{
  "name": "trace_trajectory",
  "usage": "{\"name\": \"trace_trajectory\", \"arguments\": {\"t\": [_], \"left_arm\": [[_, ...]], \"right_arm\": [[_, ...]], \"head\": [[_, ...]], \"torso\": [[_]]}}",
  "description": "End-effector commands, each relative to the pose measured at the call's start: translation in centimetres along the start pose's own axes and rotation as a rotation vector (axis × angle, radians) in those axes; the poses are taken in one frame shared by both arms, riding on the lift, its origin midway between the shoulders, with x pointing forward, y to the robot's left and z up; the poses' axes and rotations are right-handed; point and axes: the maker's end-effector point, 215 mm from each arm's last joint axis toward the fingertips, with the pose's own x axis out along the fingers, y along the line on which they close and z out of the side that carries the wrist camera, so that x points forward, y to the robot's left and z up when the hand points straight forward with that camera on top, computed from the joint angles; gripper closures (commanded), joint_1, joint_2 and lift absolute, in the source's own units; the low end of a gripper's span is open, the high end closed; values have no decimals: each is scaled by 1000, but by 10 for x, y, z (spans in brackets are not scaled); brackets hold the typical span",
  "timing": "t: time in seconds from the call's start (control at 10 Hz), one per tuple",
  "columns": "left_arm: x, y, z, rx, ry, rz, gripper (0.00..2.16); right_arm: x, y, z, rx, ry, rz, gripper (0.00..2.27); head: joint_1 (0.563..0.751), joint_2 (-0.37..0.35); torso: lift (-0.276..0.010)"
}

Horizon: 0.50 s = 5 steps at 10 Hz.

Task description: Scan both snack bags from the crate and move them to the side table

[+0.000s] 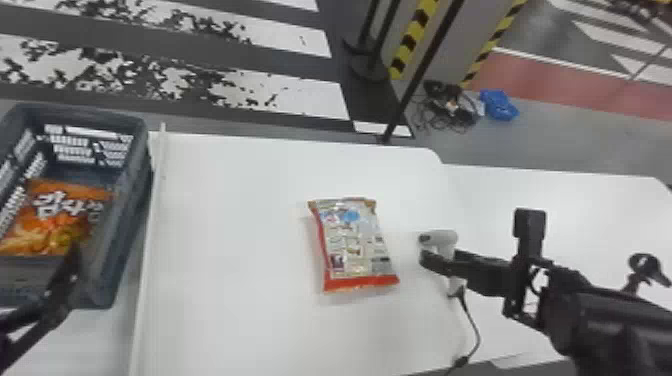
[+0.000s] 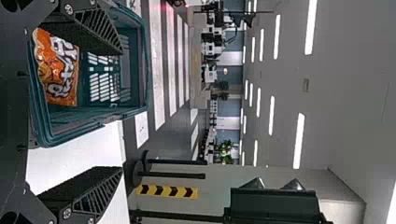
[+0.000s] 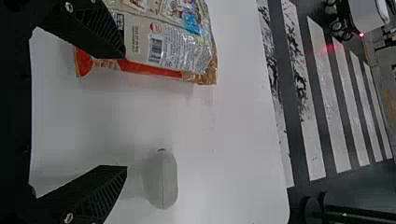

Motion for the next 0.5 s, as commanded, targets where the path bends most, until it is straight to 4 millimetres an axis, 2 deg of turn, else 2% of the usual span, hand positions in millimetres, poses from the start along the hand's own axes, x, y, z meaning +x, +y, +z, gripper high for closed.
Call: {"name": "trace_trajectory", "arguments": {"t": [0.0, 0.4], "left_arm": [[0, 0, 2, 1, -3, 0, 124], [0, -1, 2, 2, -1, -3, 124]], "right_arm": [[9, 17, -3, 51, 26, 51, 83], [45, 51, -24, 72, 114, 145, 80]], "head": [[695, -337], [695, -263]], "torso": [[-75], [-75]]}}
